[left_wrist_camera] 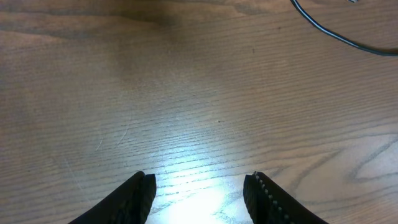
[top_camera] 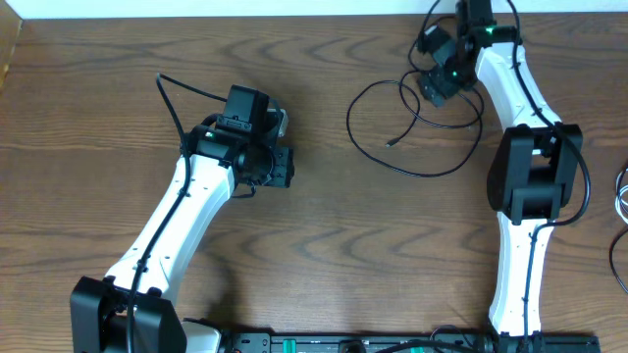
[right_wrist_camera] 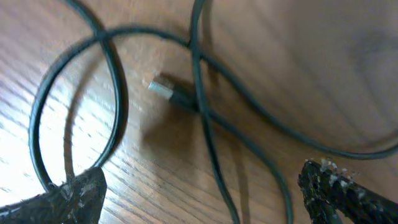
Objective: Untangle cables
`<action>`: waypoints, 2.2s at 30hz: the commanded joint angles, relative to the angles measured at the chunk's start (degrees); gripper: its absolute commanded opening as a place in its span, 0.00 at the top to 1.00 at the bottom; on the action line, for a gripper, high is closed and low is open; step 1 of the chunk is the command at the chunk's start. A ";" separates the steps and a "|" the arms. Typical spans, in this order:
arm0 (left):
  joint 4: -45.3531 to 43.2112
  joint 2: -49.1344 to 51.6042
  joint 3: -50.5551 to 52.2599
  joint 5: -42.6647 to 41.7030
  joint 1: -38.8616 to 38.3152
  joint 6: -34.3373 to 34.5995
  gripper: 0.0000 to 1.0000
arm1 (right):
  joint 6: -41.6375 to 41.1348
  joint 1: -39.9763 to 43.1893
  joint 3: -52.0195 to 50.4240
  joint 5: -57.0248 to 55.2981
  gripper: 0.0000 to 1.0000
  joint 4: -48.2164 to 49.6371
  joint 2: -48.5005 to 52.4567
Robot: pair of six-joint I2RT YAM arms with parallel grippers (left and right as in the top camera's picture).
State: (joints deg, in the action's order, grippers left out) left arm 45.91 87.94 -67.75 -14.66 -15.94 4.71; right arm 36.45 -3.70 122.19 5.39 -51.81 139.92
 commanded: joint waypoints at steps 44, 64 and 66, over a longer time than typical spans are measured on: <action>-1.62 -1.14 0.26 0.57 0.17 0.48 0.49 | -31.69 -1.62 -11.41 18.58 0.90 -9.22 -10.99; -0.31 -1.14 0.26 0.55 0.17 0.50 0.49 | -33.40 -12.94 -12.31 -11.89 0.08 0.33 -13.20; -0.31 -1.14 0.26 0.55 0.17 0.48 0.49 | -32.76 -12.87 -13.31 -11.82 0.02 1.57 -13.20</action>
State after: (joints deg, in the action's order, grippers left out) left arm 45.23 87.94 -67.75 -14.66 -15.94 4.71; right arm 0.45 -16.43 110.50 -2.81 -51.48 126.43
